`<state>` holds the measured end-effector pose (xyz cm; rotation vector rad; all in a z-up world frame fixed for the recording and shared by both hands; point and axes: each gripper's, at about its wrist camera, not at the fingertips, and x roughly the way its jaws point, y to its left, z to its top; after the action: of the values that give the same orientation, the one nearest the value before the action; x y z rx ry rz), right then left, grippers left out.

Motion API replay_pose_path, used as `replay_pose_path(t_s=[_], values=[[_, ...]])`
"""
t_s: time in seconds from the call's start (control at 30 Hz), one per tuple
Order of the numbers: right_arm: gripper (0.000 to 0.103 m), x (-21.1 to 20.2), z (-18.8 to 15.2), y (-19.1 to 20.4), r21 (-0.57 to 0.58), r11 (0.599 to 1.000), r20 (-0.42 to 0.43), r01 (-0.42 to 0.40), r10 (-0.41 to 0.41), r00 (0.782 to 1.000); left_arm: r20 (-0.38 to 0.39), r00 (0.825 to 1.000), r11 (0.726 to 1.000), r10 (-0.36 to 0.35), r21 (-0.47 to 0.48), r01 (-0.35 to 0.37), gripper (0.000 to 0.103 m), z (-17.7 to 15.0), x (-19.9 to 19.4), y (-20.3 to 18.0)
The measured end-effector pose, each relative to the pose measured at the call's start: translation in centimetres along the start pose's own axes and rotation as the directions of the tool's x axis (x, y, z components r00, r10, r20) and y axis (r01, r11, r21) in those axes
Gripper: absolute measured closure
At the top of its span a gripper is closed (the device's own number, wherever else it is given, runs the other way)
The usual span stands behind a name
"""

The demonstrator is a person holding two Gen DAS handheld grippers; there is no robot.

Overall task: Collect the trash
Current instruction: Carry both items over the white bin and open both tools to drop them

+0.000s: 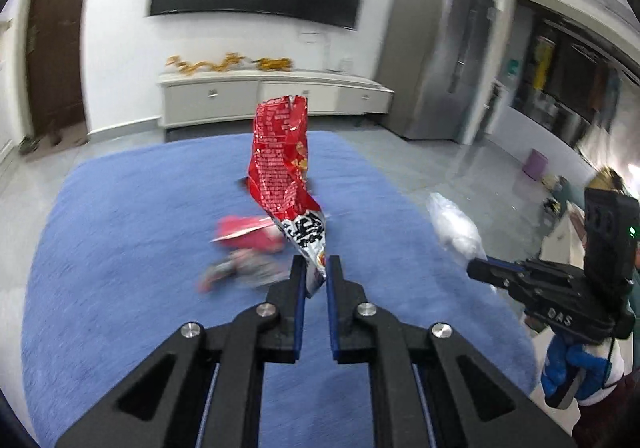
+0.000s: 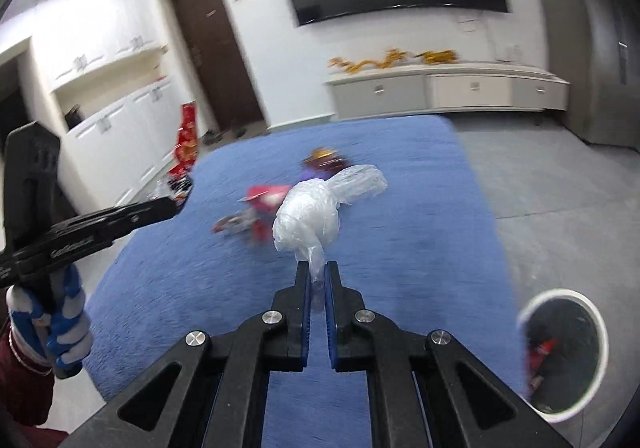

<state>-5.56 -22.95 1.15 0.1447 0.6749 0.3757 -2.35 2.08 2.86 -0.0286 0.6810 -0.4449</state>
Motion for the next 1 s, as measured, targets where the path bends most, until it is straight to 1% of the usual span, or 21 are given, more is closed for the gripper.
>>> replay_pose_path(t_s=[0.1, 0.2, 0.3, 0.4, 0.5, 0.6, 0.67, 0.7, 0.83, 0.9, 1.0], values=[[0.096, -2.1, -0.3, -4.3, 0.072, 0.994, 0.026, 0.078, -0.08, 0.996, -0.017, 0.998, 0.997, -0.054, 0.06, 0.055, 0.094, 1.2, 2.0, -3.7], [0.096, -3.7, -1.0, -8.6, 0.132, 0.977, 0.024, 0.169, -0.173, 0.985, -0.05, 0.992, 0.985, -0.117, 0.124, 0.122, 0.094, 2.3, 4.5, -8.3], [0.096, -4.7, -2.0, -12.9, 0.188, 0.948, -0.005, 0.255, -0.259, 0.966, -0.101, 0.979, 0.962, -0.177, 0.19, 0.194, 0.094, 3.4, 7.9, -13.4], [0.096, -4.8, -3.1, -17.2, 0.255, 0.917, -0.043, 0.305, -0.305, 0.951, -0.149, 0.964, 0.94, -0.222, 0.231, 0.252, 0.094, 4.0, 10.7, -17.8], [0.096, -4.4, -4.3, -21.2, 0.319, 0.888, -0.086, 0.331, -0.32, 0.943, -0.207, 0.949, 0.913, -0.239, 0.285, 0.292, 0.094, 4.3, 14.5, -22.5], [0.096, -3.6, -5.6, -24.6, 0.375, 0.858, -0.131, 0.35, -0.325, 0.937, -0.276, 0.927, 0.898, -0.253, 0.291, 0.331, 0.094, 4.3, 18.1, -25.9], [0.096, -2.9, -6.3, -26.6, 0.409, 0.84, -0.154, 0.357, -0.322, 0.934, -0.312, 0.917, 0.896, -0.248, 0.286, 0.339, 0.094, 4.2, 20.5, -27.6], [0.096, -2.5, -6.6, -27.6, 0.426, 0.829, -0.165, 0.362, -0.322, 0.932, -0.333, 0.909, 0.896, -0.25, 0.277, 0.348, 0.094, 4.1, 21.8, -28.3], [0.095, -1.2, -7.4, -30.6, 0.48, 0.798, -0.195, 0.365, -0.309, 0.931, -0.388, 0.884, 0.898, -0.261, 0.239, 0.37, 0.094, 3.4, 25.2, -29.7], [0.094, -0.7, -8.0, -31.5, 0.501, 0.784, -0.205, 0.368, -0.306, 0.93, -0.414, 0.871, 0.899, -0.265, 0.219, 0.378, 0.094, 3.2, 26.8, -30.1], [0.093, -0.2, -9.0, -32.3, 0.528, 0.763, -0.216, 0.372, -0.303, 0.928, -0.431, 0.859, 0.904, -0.276, 0.189, 0.385, 0.093, 3.1, 28.3, -30.6]])
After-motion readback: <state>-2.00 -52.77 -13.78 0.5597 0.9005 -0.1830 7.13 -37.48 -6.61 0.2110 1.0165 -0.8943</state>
